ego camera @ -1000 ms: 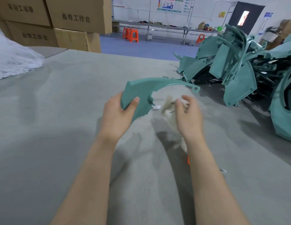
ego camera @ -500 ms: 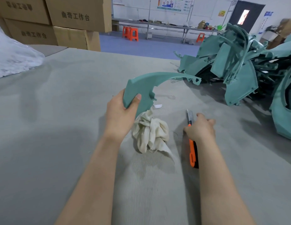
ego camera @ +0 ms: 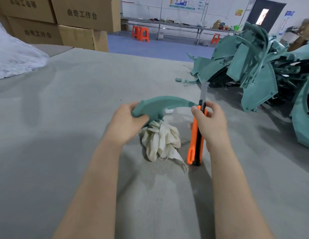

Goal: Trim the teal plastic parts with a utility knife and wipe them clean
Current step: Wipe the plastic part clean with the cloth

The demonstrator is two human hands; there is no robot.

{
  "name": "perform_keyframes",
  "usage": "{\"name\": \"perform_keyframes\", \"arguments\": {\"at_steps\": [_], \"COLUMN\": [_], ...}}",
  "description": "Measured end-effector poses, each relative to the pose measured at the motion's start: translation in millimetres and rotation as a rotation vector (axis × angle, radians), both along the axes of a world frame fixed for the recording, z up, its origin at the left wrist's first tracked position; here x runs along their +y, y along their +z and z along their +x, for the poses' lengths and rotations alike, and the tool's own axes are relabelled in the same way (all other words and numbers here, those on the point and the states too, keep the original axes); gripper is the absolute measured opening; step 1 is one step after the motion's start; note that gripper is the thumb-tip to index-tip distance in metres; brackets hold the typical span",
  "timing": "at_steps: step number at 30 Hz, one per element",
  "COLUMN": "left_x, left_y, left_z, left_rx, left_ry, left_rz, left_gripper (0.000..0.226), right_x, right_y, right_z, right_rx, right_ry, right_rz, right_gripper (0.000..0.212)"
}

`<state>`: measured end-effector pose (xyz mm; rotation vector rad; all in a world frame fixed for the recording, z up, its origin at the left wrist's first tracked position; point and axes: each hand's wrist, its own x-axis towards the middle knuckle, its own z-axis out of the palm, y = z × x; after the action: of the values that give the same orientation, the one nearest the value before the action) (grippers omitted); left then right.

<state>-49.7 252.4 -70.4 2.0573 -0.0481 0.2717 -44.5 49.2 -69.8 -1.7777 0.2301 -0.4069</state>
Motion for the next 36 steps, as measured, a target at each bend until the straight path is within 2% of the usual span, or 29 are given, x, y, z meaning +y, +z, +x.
{"name": "perform_keyframes", "arguments": {"at_steps": [7, 10, 13, 16, 25, 32, 36], "left_x": [8, 12, 14, 14, 10, 9, 10], "left_y": [3, 0, -1, -2, -2, -2, -2], "left_z": [-3, -1, -1, 0, 1, 1, 0], "left_rx": [-0.012, 0.006, 0.015, 0.008, -0.010, -0.021, -0.011], "left_ry": [-0.097, -0.113, -0.142, -0.176, -0.188, -0.154, -0.145], "left_rz": [-0.003, -0.048, -0.081, -0.061, -0.034, -0.006, -0.020], "left_gripper": [0.039, 0.038, 0.039, 0.029, 0.025, 0.022, 0.031], "right_x": [-1, -1, 3, 6, 24, 29, 29], "right_y": [-7, -8, -7, -6, 3, 6, 8], "right_z": [1, 4, 1, -1, -8, -13, -14], "right_rx": [0.102, 0.159, 0.172, 0.158, 0.085, 0.026, 0.006], "right_ry": [-0.002, -0.021, -0.005, 0.017, 0.128, 0.212, 0.238], "right_rz": [-0.200, -0.245, -0.332, -0.369, -0.393, -0.423, -0.416], "right_gripper": [0.038, 0.028, 0.034, 0.036, 0.041, 0.035, 0.037]}}
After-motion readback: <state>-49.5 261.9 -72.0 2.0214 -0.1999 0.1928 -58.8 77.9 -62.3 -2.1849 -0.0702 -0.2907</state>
